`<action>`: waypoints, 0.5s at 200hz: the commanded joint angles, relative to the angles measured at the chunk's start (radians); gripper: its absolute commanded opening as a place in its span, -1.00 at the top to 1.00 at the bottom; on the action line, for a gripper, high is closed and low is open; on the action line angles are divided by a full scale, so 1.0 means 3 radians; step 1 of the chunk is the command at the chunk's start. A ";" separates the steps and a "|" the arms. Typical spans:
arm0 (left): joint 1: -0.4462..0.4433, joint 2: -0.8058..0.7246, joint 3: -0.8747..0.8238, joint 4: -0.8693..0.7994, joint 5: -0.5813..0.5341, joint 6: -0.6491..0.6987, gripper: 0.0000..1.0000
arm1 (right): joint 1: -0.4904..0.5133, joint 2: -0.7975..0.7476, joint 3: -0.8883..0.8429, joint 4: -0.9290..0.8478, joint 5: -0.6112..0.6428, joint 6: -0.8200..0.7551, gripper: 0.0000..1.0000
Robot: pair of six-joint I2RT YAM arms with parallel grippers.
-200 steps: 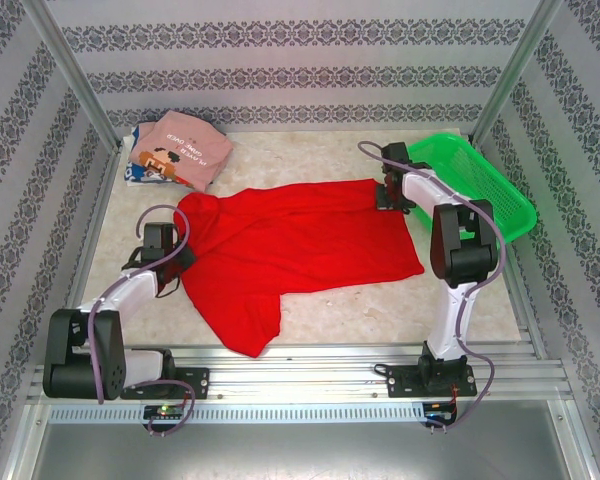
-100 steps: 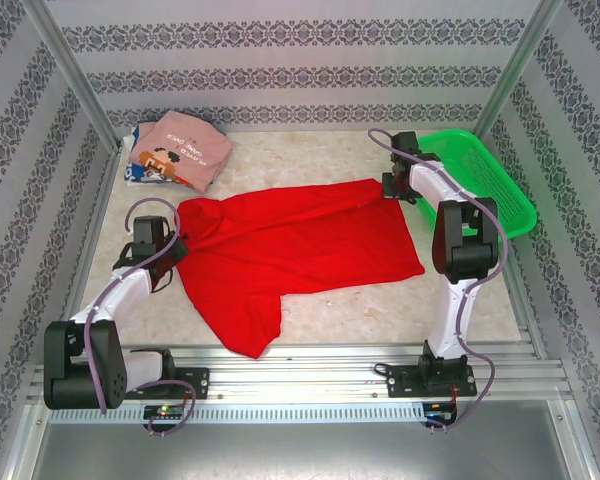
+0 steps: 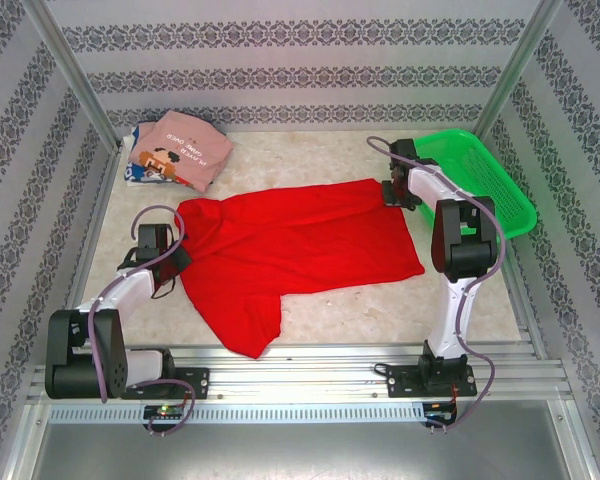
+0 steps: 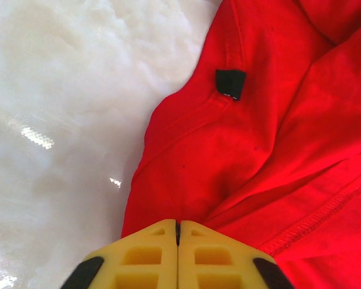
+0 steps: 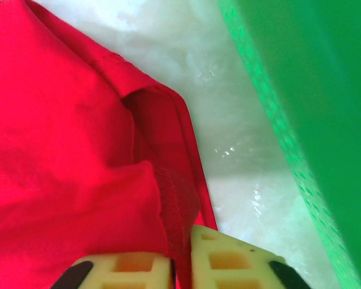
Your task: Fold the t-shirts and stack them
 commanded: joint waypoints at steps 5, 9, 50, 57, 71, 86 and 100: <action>0.0047 -0.0189 0.0091 -0.0198 -0.0122 0.0081 0.58 | -0.0012 -0.0054 -0.0024 -0.0019 0.0106 0.0013 0.43; 0.0047 -0.0237 0.0125 -0.0246 -0.0144 0.0090 0.50 | -0.0013 -0.0075 -0.0030 -0.0013 0.0113 0.0022 0.34; 0.0047 -0.0631 0.0434 -0.0627 -0.0279 0.0139 -0.43 | 0.0016 -0.0588 -0.0352 0.0252 -0.0072 0.0101 -0.11; 0.0047 -0.0574 0.0549 -0.0635 -0.0223 0.0178 -0.45 | 0.0045 -0.0683 -0.0411 0.0274 -0.0091 0.0102 -0.18; 0.0044 -0.0268 0.0843 -0.0680 -0.0108 0.0252 -0.60 | 0.0133 -0.0832 -0.0515 0.0283 -0.0160 0.0078 -0.25; 0.0042 0.0048 0.1019 -0.0453 0.0081 0.0280 -0.61 | 0.0229 -0.0947 -0.0633 0.0265 -0.0246 0.0080 -0.26; 0.0020 0.0348 0.1233 -0.0297 0.0301 0.0268 -0.60 | 0.0291 -0.1031 -0.0765 0.0289 -0.0362 0.0116 -0.26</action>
